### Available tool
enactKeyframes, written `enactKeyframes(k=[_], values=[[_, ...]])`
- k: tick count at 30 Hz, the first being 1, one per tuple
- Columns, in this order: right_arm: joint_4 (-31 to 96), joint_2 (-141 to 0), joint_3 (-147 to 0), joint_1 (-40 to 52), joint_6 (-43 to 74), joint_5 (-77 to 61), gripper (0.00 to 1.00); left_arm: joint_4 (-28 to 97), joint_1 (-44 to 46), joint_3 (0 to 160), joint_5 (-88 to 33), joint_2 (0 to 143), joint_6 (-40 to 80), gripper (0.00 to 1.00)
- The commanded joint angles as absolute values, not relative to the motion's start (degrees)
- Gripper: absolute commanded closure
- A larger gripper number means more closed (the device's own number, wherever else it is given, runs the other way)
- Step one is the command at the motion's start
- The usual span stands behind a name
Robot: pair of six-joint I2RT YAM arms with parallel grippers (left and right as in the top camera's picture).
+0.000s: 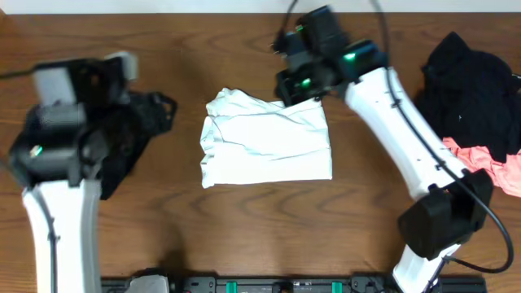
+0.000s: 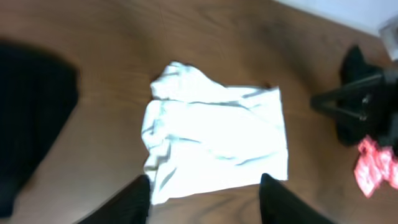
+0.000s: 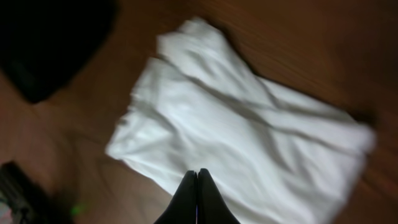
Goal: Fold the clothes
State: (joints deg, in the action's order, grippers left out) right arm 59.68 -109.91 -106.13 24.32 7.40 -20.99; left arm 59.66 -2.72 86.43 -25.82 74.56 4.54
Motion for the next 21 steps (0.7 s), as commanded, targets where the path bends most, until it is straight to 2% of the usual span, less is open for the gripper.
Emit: enactKeyframes(k=[1, 3, 6, 12, 21], values=[[64.7, -114.8, -105.2, 22.4, 10.9, -19.3, 0.99, 57.8, 2.7, 84.6, -26.4, 83.3, -2.1, 0.61], [68.4, -116.7, -105.2, 22.0, 10.9, -19.3, 0.99, 56.1, 5.0, 84.6, -26.3, 88.6, -3.9, 0.76], [72.9, -119.5, -105.2, 22.3, 9.8, -19.1, 0.98, 53.8, 7.0, 84.6, -26.3, 96.4, -5.2, 0.89], [74.3, -123.6, -105.1, 23.7, 9.6, -15.9, 0.99, 48.2, 7.8, 84.6, -26.3, 109.5, -6.6, 0.92], [70.4, -124.5, -99.6, 23.8, 9.6, -15.0, 0.99, 37.1, 8.6, 84.6, -26.4, 118.0, -8.0, 0.92]])
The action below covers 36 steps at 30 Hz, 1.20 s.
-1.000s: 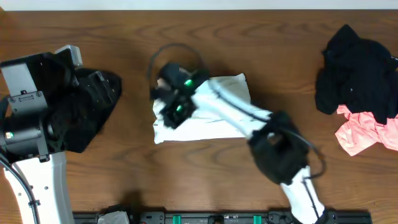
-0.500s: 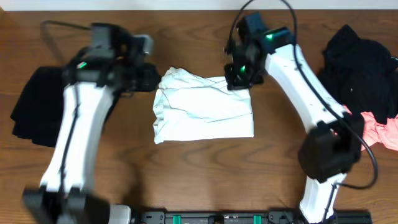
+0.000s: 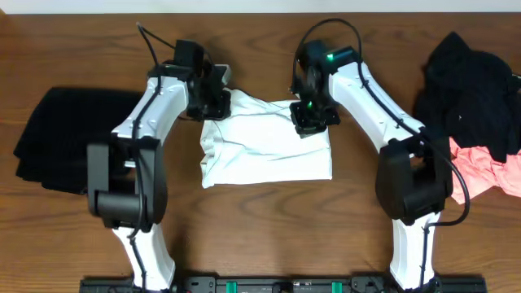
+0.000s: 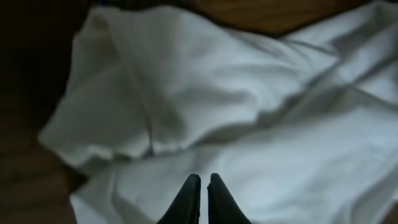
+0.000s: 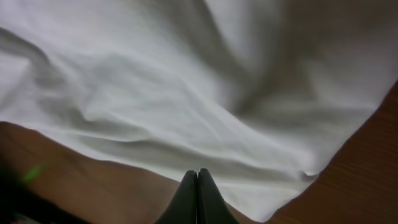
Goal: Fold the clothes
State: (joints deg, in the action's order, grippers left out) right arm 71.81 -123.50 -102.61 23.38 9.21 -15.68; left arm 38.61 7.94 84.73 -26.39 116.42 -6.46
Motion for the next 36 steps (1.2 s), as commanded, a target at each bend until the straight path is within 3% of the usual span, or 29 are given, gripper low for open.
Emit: enactKeyframes(k=[1, 11, 17, 21, 31, 36], values=[[69.7, -124.5, -98.7, 23.9, 9.6, -15.0, 0.99, 36.4, 8.9, 84.6, -26.3, 118.6, -8.0, 0.92], [61.8, -124.5, -85.4, 24.2, 9.6, -15.2, 0.99, 30.7, 11.8, 84.6, -20.3, 125.2, -10.3, 0.91], [60.9, -124.5, -83.8, 24.2, 9.6, -11.9, 0.98, 27.5, 11.7, 84.6, 3.1, 127.9, -0.2, 0.92], [61.7, -124.5, -83.8, 23.9, 9.6, -7.4, 0.98, 25.8, 8.8, 84.8, 8.9, 127.9, 5.1, 0.92], [62.4, -124.5, -83.7, 23.9, 9.6, -2.7, 0.99, 28.0, 1.7, 87.0, 8.4, 123.7, 8.1, 0.91], [60.7, -124.3, -83.7, 23.7, 9.6, -2.4, 0.98, 30.7, 2.1, 87.4, 5.1, 115.1, 7.4, 0.85]])
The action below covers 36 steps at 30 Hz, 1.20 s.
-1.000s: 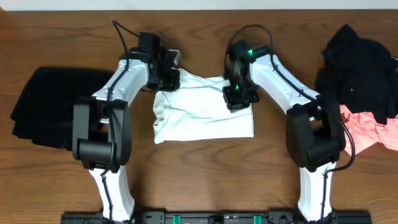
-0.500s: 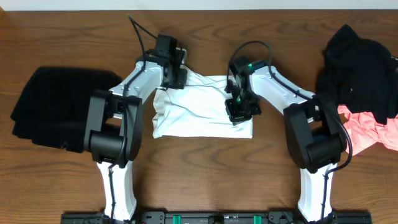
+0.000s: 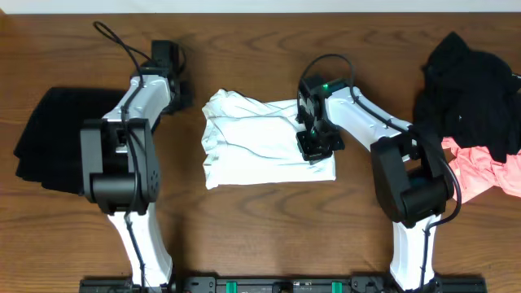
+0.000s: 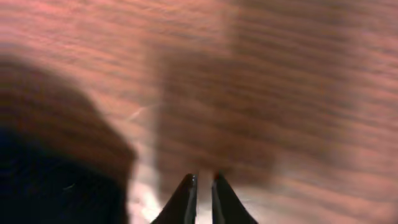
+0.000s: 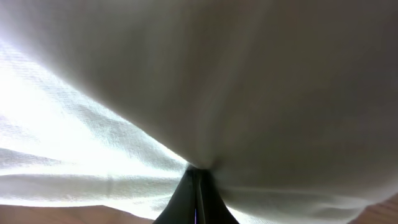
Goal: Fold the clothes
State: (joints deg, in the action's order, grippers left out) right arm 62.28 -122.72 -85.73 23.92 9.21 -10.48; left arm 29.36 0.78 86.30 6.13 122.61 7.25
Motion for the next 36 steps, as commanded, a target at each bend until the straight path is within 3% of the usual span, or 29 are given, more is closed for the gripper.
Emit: enactKeyframes(k=[1, 12, 16, 23, 26, 31, 36], values=[[60.4, -124.0, -83.8, 23.6, 9.3, -2.4, 0.98, 32.2, 2.3, 87.4, 3.4, 112.9, 7.4, 0.84], [57.0, -109.0, -85.8, 21.3, 9.2, -6.1, 0.99, 47.6, 7.0, 86.4, -16.5, 101.8, 9.1, 0.8], [55.0, -106.0, -85.8, 19.3, 11.6, -8.3, 0.99, 46.9, 10.9, 81.8, -16.5, 103.2, 9.1, 0.85], [54.4, -108.7, -85.6, 16.3, 12.0, -9.9, 0.98, 40.1, 17.6, 72.1, -16.5, 104.9, 9.1, 0.85], [54.0, -110.4, -85.6, 13.8, 11.4, -14.3, 0.86, 37.9, 19.1, 70.1, -16.5, 105.5, 9.1, 0.85], [53.1, -113.7, -85.6, 9.8, 7.0, -24.3, 0.51, 34.3, 21.4, 68.1, -16.5, 108.0, 9.1, 0.84], [53.0, -117.6, -85.5, 7.4, 3.9, -27.8, 0.47, 34.1, 23.4, 68.1, -16.5, 111.0, 9.1, 0.84]])
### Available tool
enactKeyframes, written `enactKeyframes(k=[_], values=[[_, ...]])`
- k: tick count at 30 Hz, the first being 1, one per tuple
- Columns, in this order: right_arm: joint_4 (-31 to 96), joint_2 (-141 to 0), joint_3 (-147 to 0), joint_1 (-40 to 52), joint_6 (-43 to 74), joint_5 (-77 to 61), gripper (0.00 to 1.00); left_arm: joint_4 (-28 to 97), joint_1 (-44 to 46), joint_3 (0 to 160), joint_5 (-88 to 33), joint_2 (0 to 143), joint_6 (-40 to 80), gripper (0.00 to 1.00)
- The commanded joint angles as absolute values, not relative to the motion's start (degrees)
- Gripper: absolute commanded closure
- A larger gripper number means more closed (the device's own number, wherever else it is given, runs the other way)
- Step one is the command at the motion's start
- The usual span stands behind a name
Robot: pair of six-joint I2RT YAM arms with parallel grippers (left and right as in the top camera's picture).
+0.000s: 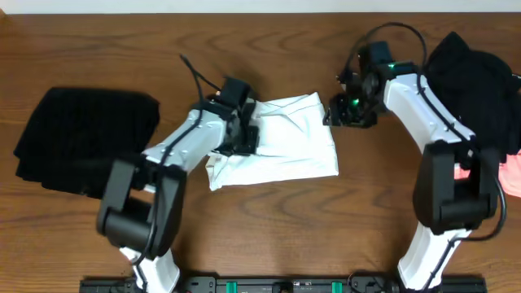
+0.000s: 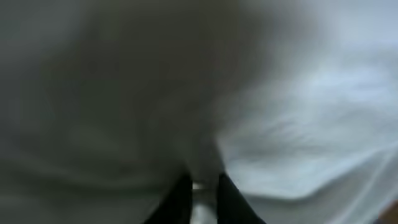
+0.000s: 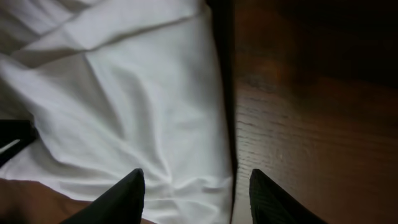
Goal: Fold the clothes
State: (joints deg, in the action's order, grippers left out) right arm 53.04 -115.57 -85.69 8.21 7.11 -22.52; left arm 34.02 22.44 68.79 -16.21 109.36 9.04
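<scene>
A white garment (image 1: 289, 142) lies crumpled in the middle of the table, partly folded. My left gripper (image 1: 244, 134) is down on its left part. In the left wrist view, the left gripper (image 2: 200, 185) is shut, with a pinch of white cloth (image 2: 298, 124) between the fingers. My right gripper (image 1: 342, 110) stands open just off the garment's upper right corner. In the right wrist view, the right gripper (image 3: 199, 190) hangs over the white garment's (image 3: 124, 106) edge, where cloth meets wood, with nothing held.
A folded black garment (image 1: 81, 142) lies at the left of the table. A heap of black clothes (image 1: 476, 73) with a pink piece (image 1: 509, 175) under it sits at the right edge. Bare wood (image 1: 269, 228) runs along the front.
My left gripper has moved from bare wood at the far left onto the garment's left part and is shut on cloth. My right gripper has let go, opened and moved off the upper right corner.
Both arms were raised over the spread white garment, left open and right shut. Then both shut grippers were at its upper corners. Then the left was away over wood while the right pressed the right side. Now the left holds cloth and the right is open.
</scene>
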Motion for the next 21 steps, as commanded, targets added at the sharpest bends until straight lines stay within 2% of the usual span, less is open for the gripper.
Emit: enactKeyframes(k=[1, 11, 16, 21], values=[[52.9, -118.6, -85.5, 7.2, 3.5, -28.1, 0.48, 33.9, 23.7, 68.1, -16.4, 111.2, 9.1, 0.84], [48.6, -126.1, -85.4, 7.1, 1.7, -29.7, 0.52, 33.3, 24.0, 68.1, -16.5, 111.1, 9.1, 0.84], [48.7, -130.6, -85.4, 7.1, -4.3, -39.6, 0.55, 33.6, 24.0, 68.1, -16.5, 111.1, 9.1, 0.84], [49.8, -132.3, -85.1, 7.3, -6.6, -44.4, 0.53, 33.8, 24.0, 68.1, -16.5, 111.1, 9.1, 0.84]])
